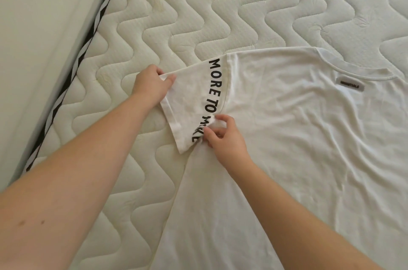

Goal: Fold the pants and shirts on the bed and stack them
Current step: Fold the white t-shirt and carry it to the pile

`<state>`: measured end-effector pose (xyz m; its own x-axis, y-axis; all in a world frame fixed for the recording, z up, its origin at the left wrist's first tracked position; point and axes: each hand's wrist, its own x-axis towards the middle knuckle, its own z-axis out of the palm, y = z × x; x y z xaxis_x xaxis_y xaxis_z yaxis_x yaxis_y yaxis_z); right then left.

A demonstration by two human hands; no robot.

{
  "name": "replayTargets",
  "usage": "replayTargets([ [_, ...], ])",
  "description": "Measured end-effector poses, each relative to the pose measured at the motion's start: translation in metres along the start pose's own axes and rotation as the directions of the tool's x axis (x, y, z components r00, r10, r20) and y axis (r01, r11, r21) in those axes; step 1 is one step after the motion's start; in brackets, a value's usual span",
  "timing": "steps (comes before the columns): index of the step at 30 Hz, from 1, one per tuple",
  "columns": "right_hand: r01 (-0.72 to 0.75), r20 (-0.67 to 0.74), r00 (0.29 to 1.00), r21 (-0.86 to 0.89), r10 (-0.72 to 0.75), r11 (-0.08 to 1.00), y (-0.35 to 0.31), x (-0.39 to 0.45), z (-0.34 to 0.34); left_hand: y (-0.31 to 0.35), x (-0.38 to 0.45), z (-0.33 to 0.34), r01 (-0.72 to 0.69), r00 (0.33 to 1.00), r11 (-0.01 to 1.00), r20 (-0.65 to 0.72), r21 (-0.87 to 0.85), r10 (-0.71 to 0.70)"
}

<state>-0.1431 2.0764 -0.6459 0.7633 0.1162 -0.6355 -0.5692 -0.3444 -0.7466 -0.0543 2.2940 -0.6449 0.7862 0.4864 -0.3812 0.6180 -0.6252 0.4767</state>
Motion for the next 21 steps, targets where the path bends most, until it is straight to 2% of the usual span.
replayTargets([
  [3, -0.004, 0.052, 0.999, -0.001, 0.004, 1.000, -0.005, 0.004, -0.006, -0.004, -0.001, 0.002, 0.156, 0.988, 0.983, 0.027, -0.093, -0.154],
  [5, 0.058, -0.066, 0.996, -0.112, -0.065, 0.992, -0.009, 0.009, -0.015, -0.007, -0.004, 0.002, 0.231, 0.973, 0.926, 0.097, -0.299, -0.212],
  [6, 0.084, -0.142, 0.984, -0.147, -0.105, 0.986, -0.012, 0.012, -0.021, -0.007, -0.007, 0.002, 0.224, 0.974, 0.899, 0.108, -0.377, -0.198],
  [8, 0.108, -0.245, 0.960, -0.123, -0.136, 0.987, -0.017, 0.019, -0.038, -0.005, -0.016, 0.000, 0.138, 0.990, 0.901, 0.076, -0.411, -0.117],
  [10, 0.092, -0.241, 0.964, -0.085, -0.110, 0.992, -0.020, 0.026, -0.053, -0.001, -0.029, -0.005, 0.055, 0.998, 0.926, 0.050, -0.374, -0.039],
  [12, 0.053, -0.151, 0.987, -0.027, -0.056, 0.998, -0.023, 0.031, -0.063, 0.008, -0.043, -0.010, 0.010, 0.998, 0.927, 0.064, -0.374, 0.015],
  [15, -0.042, -0.022, 0.999, 0.200, 0.048, 0.979, -0.032, 0.033, -0.071, 0.035, -0.067, -0.019, -0.103, 0.988, 0.925, 0.070, -0.365, 0.137],
  [18, -0.117, 0.098, 0.992, 0.445, 0.082, 0.888, -0.044, 0.024, -0.077, 0.076, -0.089, -0.029, -0.255, 0.954, 0.887, 0.048, -0.386, 0.296],
  [21, -0.140, 0.139, 0.988, 0.609, 0.069, 0.781, -0.052, 0.005, -0.088, 0.124, -0.109, -0.027, -0.411, 0.885, 0.844, 0.069, -0.345, 0.460],
])
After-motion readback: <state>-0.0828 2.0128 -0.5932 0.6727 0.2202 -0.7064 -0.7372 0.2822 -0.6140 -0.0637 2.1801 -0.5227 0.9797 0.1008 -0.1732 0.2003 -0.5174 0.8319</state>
